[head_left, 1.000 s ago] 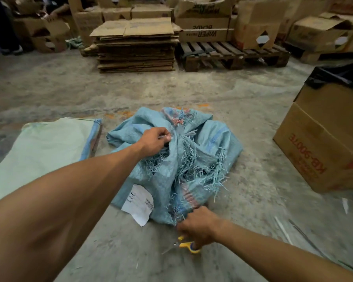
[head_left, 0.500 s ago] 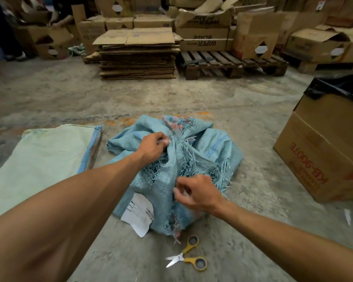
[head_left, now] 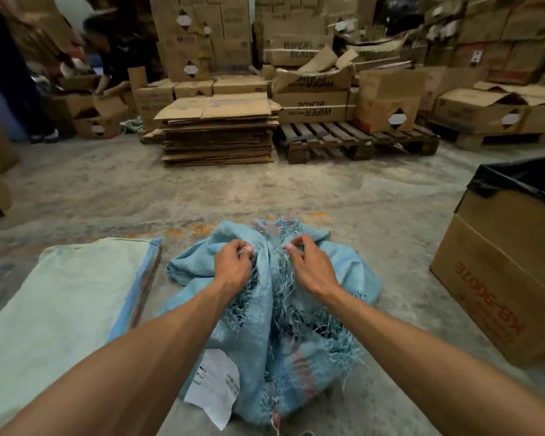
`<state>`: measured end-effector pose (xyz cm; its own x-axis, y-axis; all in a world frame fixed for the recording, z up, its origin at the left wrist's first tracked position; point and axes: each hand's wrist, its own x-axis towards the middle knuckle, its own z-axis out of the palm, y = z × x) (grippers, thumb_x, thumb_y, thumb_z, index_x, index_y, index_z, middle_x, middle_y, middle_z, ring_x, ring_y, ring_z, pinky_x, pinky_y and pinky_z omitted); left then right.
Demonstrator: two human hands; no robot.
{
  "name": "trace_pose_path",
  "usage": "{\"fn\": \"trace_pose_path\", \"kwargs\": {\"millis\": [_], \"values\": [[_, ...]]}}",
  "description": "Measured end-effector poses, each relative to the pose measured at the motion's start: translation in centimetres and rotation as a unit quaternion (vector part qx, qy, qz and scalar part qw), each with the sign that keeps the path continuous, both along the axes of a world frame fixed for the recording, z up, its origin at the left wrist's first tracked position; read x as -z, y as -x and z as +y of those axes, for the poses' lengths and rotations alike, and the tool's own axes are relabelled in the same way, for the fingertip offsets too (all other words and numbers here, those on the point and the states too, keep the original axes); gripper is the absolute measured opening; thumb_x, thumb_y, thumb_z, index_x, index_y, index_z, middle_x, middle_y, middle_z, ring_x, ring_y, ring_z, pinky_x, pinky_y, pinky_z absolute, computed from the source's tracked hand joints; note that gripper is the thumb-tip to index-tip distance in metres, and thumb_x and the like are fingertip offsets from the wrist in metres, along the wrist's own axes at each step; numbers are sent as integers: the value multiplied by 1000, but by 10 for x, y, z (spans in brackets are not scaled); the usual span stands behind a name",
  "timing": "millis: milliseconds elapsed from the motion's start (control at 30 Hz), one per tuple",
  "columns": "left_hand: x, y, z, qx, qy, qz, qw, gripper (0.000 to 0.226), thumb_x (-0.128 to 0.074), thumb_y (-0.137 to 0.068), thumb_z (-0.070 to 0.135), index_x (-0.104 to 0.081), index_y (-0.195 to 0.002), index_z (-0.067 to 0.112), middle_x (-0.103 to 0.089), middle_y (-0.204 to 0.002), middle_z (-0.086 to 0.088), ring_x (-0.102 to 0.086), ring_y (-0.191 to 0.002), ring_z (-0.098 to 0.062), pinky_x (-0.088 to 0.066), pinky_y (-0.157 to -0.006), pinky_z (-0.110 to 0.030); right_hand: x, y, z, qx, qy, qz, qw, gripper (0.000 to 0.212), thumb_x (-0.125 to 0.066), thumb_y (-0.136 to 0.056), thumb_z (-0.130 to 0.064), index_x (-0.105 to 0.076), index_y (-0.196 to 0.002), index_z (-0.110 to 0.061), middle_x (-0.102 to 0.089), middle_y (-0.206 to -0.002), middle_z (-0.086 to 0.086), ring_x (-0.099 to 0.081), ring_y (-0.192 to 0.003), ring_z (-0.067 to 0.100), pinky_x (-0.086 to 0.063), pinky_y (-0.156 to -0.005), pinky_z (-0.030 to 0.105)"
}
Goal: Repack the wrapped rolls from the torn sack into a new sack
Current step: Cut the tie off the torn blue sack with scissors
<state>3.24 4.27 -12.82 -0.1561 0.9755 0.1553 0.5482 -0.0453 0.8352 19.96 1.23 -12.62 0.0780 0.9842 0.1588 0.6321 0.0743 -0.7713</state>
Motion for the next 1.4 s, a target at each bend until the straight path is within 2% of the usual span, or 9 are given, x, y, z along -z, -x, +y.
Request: {"fn": "trace_pose_path", "kwargs": {"millis": [67,200,400,600,733,967,1133,1233,1400], "values": [[2,0,0,15,0,2,1000,13,-50,-99,15,-61,-92,12,-65,-88,-5,-58,-84,-19,-40,-74,-26,-2,-3,4,5,-15,-19,1000,16,-52,-100,-36,-55,-113,-29,-72,-102,-1,-66,-89,16,-53,-78,33],[4,-1,0,29,-5,-7,1000,12,-52,-98,16,-61,-91,12,-65,-86,-2,-58,-82,-16,-41,-74,-27,-2,-6,13,-6,-9,-13,1000,14,-68,-91,-31,-70,-105,-34,-74,-98,-10,-67,-88,7,-57,-84,36],[4,3,-1,24,-6,-18,1000,13,-53,-98,16,-62,-93,9,-66,-87,-3,-58,-79,-13,-41,-73,-26,4,-6,15,-21,-17,75,997,15,-69,-89,-12,-72,-93,-27,-69,-93,-16,-64,-94,1,-50,-93,27],[7,7,-2,36,1,-44,998,12,-55,-97,17,-63,-92,10,-69,-91,-6,-63,-85,-18,-49,-77,-30,9,-4,18,-27,-23,45,998,16,-76,-84,-22,-76,-100,-27,-75,-95,-14,-67,-89,-2,-56,-90,29],[8,8,-5,56,4,-51,997,11,-56,-96,17,-64,-92,10,-70,-90,-4,-65,-88,-16,-51,-82,-30,6,1,14,-19,-16,-50,998,21,-71,-89,-22,-75,-109,-22,-75,-107,-8,-62,-85,1,-51,-79,22],[7,6,-7,29,17,-87,996,10,-57,-97,20,-62,-95,11,-72,-91,-1,-68,-86,-15,-57,-82,-35,5,-5,14,22,-95,-96,991,17,-65,-94,-24,-74,-108,-22,-75,-101,-6,-63,-75,3,-37,-59,6],[6,-1,-18,109,31,14,993,14,-49,-101,24,-54,-97,11,-63,-94,-1,-56,-79,-13,-44,-66,-30,-4,-17,16,4,-72,-69,995,14,-64,-94,-17,-72,-105,-16,-74,-100,-3,-65,-83,8,-52,-79,23],[6,-10,-22,154,49,69,984,15,-45,-102,24,-49,-94,13,-58,-89,-2,-51,-79,-15,-40,-68,-33,-13,-36,19,-22,-35,-61,997,8,-63,-95,-16,-70,-97,-19,-72,-91,-2,-68,-75,13,-59,-72,35],[13,-20,-16,166,89,104,977,16,-44,-102,24,-45,-87,17,-60,-94,-7,-55,-89,-24,-44,-79,-37,-31,-77,19,-16,-37,-102,994,10,-68,-91,-26,-71,-82,-26,-65,-75,-15,-61,-67,5,-54,-62,34]]}}
